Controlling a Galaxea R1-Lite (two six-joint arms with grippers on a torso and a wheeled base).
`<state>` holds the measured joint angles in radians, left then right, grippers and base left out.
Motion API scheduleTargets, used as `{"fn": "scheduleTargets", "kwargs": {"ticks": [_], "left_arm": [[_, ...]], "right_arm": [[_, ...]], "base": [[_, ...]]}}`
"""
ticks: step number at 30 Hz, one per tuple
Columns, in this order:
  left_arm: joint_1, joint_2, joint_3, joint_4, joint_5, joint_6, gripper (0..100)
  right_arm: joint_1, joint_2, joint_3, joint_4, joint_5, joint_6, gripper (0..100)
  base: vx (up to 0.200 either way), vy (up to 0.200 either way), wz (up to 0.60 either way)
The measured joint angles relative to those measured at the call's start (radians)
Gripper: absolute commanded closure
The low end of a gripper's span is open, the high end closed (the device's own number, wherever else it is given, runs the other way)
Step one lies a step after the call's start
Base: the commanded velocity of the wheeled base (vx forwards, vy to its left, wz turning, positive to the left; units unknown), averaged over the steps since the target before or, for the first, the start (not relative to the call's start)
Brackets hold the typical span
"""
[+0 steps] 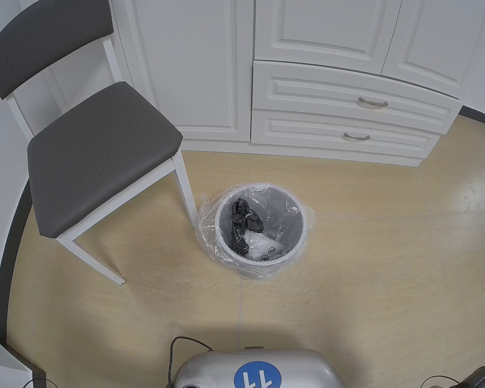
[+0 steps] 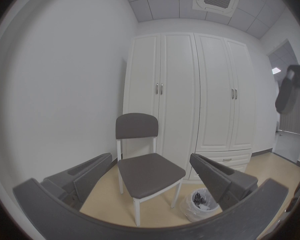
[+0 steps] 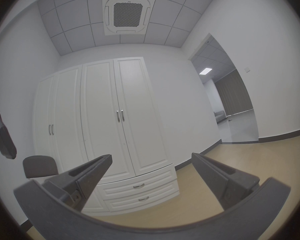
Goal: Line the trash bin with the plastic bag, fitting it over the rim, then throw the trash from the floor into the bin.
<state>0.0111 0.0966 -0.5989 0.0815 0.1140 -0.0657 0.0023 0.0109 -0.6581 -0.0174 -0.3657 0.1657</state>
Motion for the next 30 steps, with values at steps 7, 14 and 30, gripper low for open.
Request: {"fn": "scheduleTargets", "kwargs": {"ticks": [7,14,30], "left_arm": [[-0.003,-0.065,0.167,-0.079,-0.005,0.049,0],[-0.005,-0.08,0.404,-0.284,-0.009,0.12,0],[-0.007,-0.085,0.581,-0.174,-0.03,0.2,0]], "right_arm": [[-0.001,0.0,0.056,-0.054,0.044,0.001,0],[-0.001,0.001,0.159,-0.302,0.043,-0.011,0],[-0.001,0.002,0.571,-0.727,0.154,-0.145,0]], "base": [[0.0,0.0,0.0],[0.0,0.0,0.0],[0.0,0.0,0.0]]}}
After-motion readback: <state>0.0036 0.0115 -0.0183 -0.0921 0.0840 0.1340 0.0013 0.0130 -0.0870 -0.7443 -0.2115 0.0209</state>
